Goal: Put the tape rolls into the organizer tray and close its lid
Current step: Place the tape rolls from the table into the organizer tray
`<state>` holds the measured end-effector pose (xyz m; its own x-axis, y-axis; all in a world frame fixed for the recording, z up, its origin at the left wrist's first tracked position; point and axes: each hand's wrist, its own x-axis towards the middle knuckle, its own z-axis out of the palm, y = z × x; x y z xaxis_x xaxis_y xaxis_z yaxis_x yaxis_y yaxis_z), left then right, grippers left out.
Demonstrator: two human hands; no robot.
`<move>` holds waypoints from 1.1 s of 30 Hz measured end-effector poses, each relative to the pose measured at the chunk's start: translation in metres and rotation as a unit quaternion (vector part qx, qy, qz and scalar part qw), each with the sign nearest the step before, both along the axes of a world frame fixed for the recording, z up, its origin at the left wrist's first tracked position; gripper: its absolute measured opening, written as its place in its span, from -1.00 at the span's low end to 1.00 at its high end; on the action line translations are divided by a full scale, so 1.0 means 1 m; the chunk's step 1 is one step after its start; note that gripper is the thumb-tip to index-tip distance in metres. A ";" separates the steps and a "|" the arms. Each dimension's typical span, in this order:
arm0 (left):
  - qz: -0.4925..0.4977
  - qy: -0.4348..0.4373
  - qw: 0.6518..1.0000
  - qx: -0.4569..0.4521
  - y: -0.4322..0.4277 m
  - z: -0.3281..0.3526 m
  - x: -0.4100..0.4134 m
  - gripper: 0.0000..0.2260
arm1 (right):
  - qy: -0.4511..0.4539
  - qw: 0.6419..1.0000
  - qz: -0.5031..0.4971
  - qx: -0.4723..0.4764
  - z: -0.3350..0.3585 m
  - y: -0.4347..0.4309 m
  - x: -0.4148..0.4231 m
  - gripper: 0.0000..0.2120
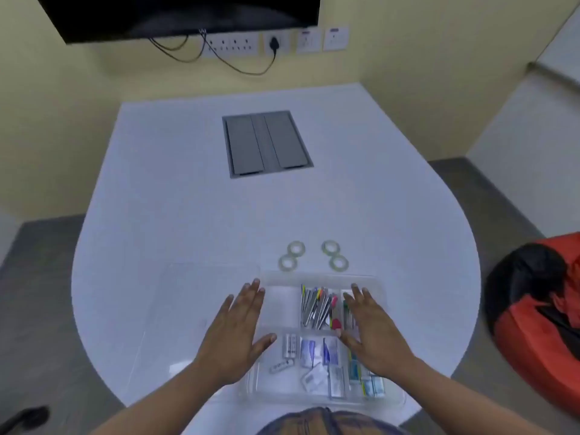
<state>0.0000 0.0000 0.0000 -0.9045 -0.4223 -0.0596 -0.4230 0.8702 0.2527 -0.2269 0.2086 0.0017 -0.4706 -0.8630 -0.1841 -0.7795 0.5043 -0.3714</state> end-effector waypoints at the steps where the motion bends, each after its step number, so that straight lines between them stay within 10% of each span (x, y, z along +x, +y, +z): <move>1: 0.001 -0.001 1.000 0.021 0.006 -0.009 0.002 -0.32 | -0.004 1.000 0.010 0.016 -0.005 0.003 0.006 -0.22; 33: 0.056 0.009 0.987 0.150 -0.028 -0.053 0.023 -0.34 | -0.001 0.996 -0.044 0.078 -0.014 -0.023 0.045 -0.42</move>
